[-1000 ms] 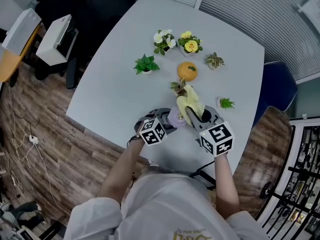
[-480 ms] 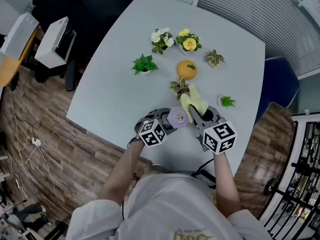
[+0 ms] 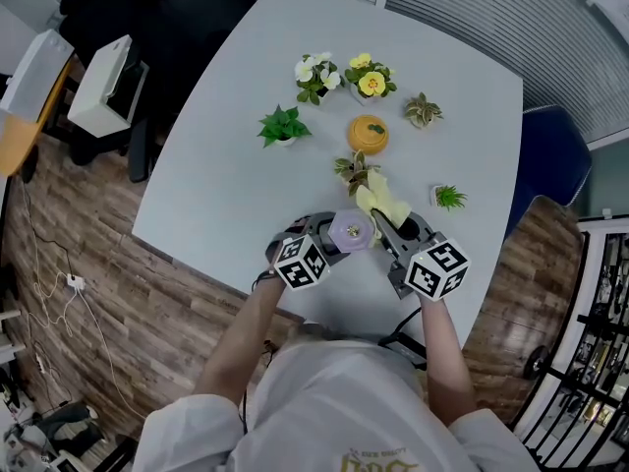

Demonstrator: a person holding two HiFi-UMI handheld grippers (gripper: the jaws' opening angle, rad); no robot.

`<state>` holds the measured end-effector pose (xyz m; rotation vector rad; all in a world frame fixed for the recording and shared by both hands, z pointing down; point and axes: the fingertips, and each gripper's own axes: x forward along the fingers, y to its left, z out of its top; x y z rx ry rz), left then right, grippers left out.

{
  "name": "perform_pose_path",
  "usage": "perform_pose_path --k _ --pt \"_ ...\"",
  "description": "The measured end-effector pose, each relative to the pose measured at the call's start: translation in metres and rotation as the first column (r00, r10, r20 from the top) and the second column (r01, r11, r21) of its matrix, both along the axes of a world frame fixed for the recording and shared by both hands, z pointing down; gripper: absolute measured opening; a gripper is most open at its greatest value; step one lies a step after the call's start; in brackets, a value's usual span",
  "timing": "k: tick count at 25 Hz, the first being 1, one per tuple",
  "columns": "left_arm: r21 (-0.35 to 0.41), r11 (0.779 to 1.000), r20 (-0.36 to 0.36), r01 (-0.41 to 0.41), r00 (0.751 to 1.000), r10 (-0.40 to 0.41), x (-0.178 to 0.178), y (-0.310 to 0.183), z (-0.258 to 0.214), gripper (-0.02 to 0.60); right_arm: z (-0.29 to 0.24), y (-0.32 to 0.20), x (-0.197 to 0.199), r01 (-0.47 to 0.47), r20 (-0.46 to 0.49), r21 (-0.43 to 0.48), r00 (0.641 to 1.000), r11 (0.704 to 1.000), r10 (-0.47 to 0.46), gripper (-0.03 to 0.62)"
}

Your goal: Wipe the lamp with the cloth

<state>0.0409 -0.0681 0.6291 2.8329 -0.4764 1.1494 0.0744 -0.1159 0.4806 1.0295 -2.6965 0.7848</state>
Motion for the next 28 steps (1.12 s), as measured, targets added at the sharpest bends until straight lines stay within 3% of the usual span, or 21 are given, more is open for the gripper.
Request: perform_pose_path --k 13,17,21,28 --pt "0.003 1.000 -0.001 0.000 1.000 0.000 0.001 0.001 -0.002 0.318 0.015 0.005 -0.008 0.112 0.167 -0.015 0.980 0.994 -0.108 0.046" --pt "0.004 1.000 -0.001 0.000 1.000 0.000 0.001 0.001 -0.002 0.318 0.015 0.005 -0.008 0.138 0.179 -0.003 0.975 0.990 -0.135 0.046" --pt "0.002 1.000 -0.001 -0.001 1.000 0.001 0.001 0.000 -0.001 0.318 0.005 0.003 -0.008 0.139 0.266 0.011 0.954 0.990 -0.137 0.046" --pt "0.003 1.000 0.000 0.000 1.000 0.000 0.001 0.000 -0.001 0.318 0.022 0.006 -0.011 0.158 0.165 0.003 0.974 0.987 -0.156 0.046"
